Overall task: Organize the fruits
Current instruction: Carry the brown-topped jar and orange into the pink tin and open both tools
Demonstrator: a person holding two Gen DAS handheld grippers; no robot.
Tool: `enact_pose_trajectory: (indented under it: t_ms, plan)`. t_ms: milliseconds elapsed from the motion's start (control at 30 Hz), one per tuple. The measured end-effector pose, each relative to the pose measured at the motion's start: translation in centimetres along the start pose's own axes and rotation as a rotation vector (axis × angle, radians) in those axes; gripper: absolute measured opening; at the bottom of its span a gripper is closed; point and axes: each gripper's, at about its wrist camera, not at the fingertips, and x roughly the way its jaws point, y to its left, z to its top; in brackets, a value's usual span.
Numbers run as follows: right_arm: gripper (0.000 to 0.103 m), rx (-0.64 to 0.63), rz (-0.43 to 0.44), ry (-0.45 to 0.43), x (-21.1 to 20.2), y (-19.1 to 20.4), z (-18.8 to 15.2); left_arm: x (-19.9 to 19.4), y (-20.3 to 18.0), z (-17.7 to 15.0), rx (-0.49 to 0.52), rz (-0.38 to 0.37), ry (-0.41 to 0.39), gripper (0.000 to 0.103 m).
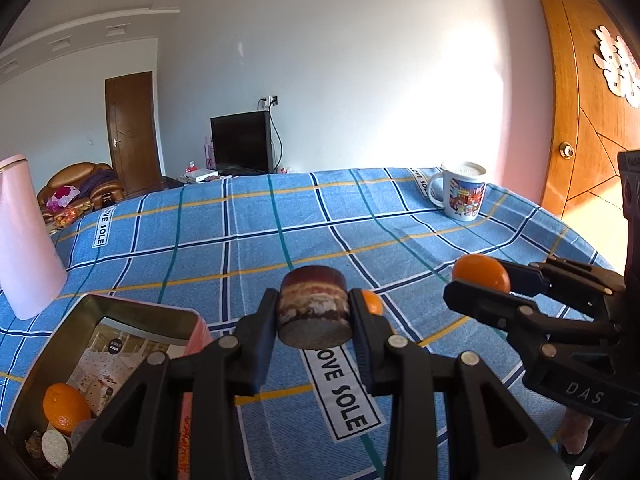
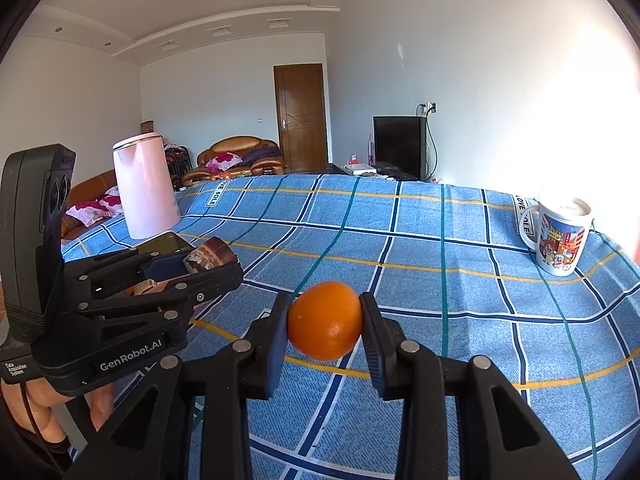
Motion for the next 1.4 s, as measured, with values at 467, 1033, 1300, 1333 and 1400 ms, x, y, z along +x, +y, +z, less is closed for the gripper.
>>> enact_pose_trajectory:
  t_ms: [467,1033,1300,1333,1400]
  plan:
    - [0.036,-0.034,-0.015,-0.027,-0.3,0.6,0.1,-2.0,0.6,-0.4,0.024,0.056,-0.064,0.036]
    - [0.036,-0.133,0.148,0.041,4.7,8.7,3.8,-4.8,10.1,-0.8,-0.147,0.078,0.018,0.036]
    - [0.036,-0.155,0.21,0.078,7.1,11.4,4.7,-5.0,14.5,-0.7,-0.205,0.165,0.043,0.036]
    - [0.036,-0.157,0.214,0.083,7.4,11.7,4.7,-4.9,14.9,-0.8,-0.207,0.17,0.051,0.036]
    - [0.036,-0.156,0.227,0.093,8.1,12.2,4.7,-4.6,15.7,-1.0,-0.215,0.174,0.065,0.036]
